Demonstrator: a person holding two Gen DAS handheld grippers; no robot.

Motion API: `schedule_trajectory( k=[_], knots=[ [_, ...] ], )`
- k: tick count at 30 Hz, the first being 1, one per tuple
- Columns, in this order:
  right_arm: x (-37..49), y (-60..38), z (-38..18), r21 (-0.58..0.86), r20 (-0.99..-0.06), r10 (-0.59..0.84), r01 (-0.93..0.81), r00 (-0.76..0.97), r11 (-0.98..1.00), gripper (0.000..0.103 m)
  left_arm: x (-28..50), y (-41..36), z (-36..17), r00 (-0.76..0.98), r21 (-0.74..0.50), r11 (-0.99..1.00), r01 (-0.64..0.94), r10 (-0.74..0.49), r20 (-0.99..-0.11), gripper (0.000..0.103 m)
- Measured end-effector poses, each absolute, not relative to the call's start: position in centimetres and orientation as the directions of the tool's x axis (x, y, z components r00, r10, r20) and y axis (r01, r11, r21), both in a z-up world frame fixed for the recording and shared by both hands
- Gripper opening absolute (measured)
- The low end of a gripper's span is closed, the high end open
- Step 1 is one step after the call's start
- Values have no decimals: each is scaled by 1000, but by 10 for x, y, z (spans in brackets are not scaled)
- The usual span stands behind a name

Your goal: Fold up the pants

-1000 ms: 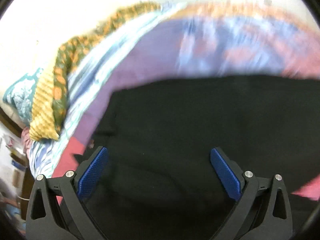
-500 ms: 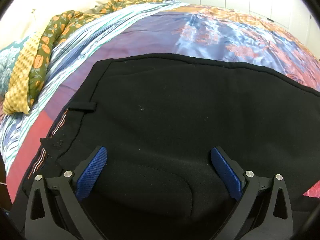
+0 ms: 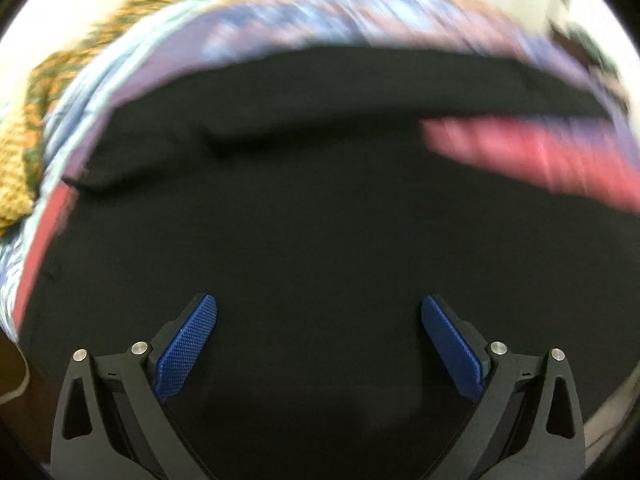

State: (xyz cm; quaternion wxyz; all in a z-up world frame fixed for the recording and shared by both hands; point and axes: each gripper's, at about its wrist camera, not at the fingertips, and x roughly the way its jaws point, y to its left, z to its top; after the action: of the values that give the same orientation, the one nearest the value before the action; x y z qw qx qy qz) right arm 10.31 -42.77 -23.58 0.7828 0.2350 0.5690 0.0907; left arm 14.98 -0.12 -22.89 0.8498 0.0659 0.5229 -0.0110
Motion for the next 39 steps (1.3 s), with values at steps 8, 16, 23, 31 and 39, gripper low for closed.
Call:
schedule_trajectory(
  k=[8,16,23,31,39],
  knots=[
    [93,-487,-215,307,-910,177,319,376,897,78,153,18,-186,539,109,994,28,77,-839,102],
    [227,-407,-164,342,-838,303,5,453,940,78,281,83,-168,608,158,955,-252,283,-741,102],
    [345,-309,-193,347,-819,414,-232,396,909,82,286,133,-250,543,65,932,-357,264,-797,103],
    [399,-487,-243,210,-873,214,-58,437,976,70,289,129,-254,545,89,929,-360,287,-788,103],
    [371,-684,-227,230,-879,51,327,474,917,73,293,129,-255,543,110,924,-366,308,-781,102]
  ],
)
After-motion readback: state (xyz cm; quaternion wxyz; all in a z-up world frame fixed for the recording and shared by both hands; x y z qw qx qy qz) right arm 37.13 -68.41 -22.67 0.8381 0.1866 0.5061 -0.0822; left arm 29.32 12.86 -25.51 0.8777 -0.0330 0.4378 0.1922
